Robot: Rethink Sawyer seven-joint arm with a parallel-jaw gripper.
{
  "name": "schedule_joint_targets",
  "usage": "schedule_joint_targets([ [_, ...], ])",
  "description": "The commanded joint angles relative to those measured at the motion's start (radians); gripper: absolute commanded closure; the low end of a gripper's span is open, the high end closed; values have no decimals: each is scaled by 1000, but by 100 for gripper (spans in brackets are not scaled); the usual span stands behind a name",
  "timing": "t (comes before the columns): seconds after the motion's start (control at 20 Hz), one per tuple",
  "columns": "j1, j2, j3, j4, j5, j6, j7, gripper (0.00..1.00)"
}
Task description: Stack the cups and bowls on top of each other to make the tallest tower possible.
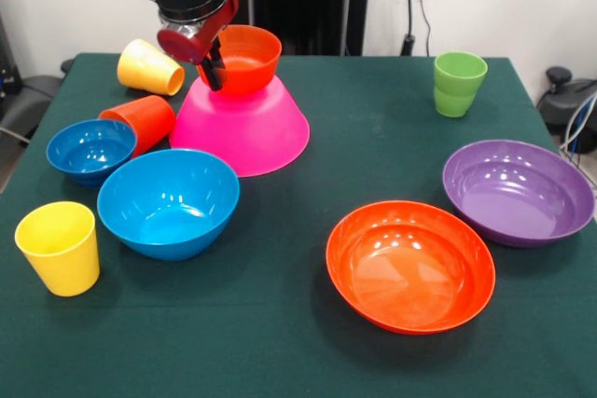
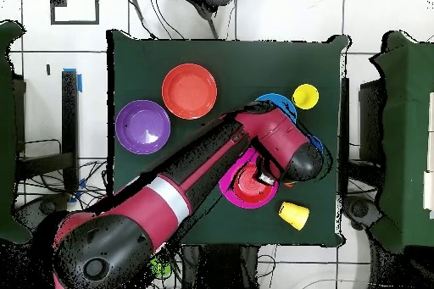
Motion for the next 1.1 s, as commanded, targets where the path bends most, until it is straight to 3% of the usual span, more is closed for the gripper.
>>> schedule_joint_targets([
  [0.05,-10,43,103,-72,42,130,77,100],
  [1.1,1,99,66,-79,27,154,51,100],
])
